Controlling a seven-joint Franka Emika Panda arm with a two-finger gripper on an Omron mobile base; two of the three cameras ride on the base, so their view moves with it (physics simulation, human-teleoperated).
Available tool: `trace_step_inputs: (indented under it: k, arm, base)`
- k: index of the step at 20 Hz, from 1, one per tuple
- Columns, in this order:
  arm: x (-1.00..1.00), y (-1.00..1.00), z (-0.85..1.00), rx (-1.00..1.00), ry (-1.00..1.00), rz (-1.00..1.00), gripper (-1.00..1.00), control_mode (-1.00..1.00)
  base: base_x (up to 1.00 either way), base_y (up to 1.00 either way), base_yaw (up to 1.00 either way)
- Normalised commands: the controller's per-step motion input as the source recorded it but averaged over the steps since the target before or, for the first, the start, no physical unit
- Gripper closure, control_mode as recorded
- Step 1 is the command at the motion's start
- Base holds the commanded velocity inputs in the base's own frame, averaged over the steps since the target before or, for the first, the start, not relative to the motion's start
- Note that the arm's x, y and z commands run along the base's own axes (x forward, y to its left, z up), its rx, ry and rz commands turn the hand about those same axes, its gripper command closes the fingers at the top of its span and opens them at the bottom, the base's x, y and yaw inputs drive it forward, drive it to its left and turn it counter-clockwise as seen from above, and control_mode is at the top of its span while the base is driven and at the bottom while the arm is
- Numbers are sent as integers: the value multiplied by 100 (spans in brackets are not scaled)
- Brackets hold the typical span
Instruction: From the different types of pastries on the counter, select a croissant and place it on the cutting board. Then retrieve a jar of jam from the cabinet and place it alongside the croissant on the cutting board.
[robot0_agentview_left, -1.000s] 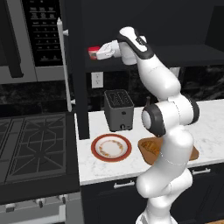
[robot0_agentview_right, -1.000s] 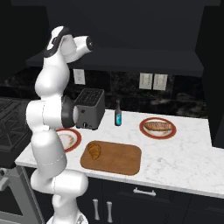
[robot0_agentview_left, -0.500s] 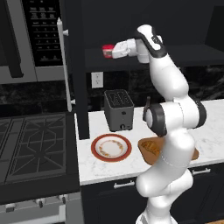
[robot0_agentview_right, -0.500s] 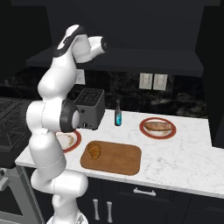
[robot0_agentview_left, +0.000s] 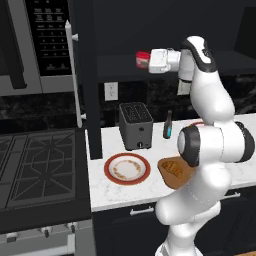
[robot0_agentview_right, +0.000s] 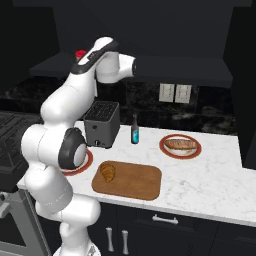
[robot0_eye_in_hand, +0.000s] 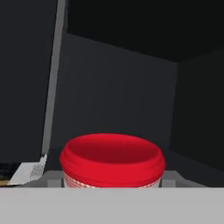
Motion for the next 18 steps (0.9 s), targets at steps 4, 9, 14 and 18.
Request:
trace_step_inputs:
  k: [4, 9, 14, 18]
  arm:
    - [-53, -13, 40, 8, -2, -5, 100, -100]
    - [-49, -24, 78, 2, 1, -8, 100, -100]
    - [-68, -34, 49, -2, 4, -8, 100, -100]
    - [-96, -43, -2, -5, 0, -6, 100, -100]
  base:
    - [0, 0, 0]
    - [0, 0, 0]
    - [0, 0, 0]
    - [0, 0, 0]
